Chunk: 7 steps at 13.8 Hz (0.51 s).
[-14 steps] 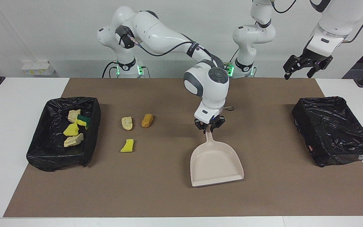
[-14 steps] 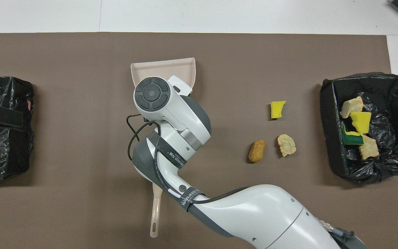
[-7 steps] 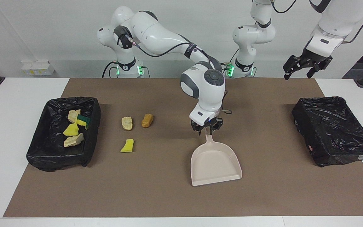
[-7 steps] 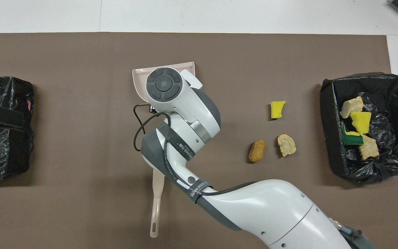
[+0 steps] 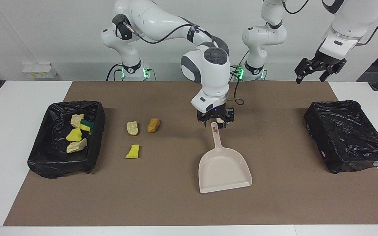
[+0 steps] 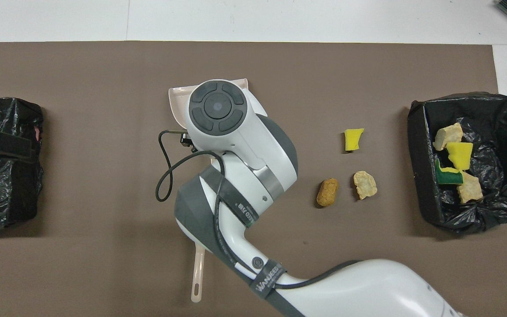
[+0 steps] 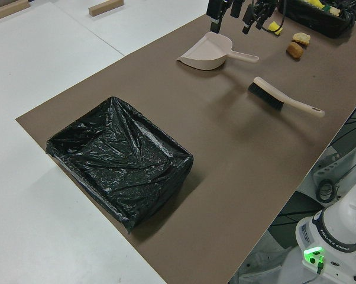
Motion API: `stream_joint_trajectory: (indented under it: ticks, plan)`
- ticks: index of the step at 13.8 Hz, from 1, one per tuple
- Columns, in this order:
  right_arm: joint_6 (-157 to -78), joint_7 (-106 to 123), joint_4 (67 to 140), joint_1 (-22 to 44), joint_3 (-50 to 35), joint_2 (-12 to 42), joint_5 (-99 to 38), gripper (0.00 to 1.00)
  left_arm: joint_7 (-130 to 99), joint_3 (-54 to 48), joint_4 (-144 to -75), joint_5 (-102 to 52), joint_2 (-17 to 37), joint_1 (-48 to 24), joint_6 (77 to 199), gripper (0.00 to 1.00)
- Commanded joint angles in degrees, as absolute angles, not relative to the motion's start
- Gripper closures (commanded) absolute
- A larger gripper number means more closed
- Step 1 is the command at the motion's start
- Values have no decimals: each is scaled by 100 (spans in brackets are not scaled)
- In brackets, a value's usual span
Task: Sweep and dump trash in bin
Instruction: 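Lower the dustpan onto the table and release it with the right gripper, then grasp the brush handle with the right gripper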
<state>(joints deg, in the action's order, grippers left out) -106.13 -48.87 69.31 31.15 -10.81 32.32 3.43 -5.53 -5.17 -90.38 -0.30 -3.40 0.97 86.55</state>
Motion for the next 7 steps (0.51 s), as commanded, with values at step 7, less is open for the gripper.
stream_joint_trajectory:
  ticks: [7]
  plan:
    - [-12040,-5817,10352,4139,-1081,1512,-439,0,-598,-545,-9141,-9,-255,-17,8947,0]
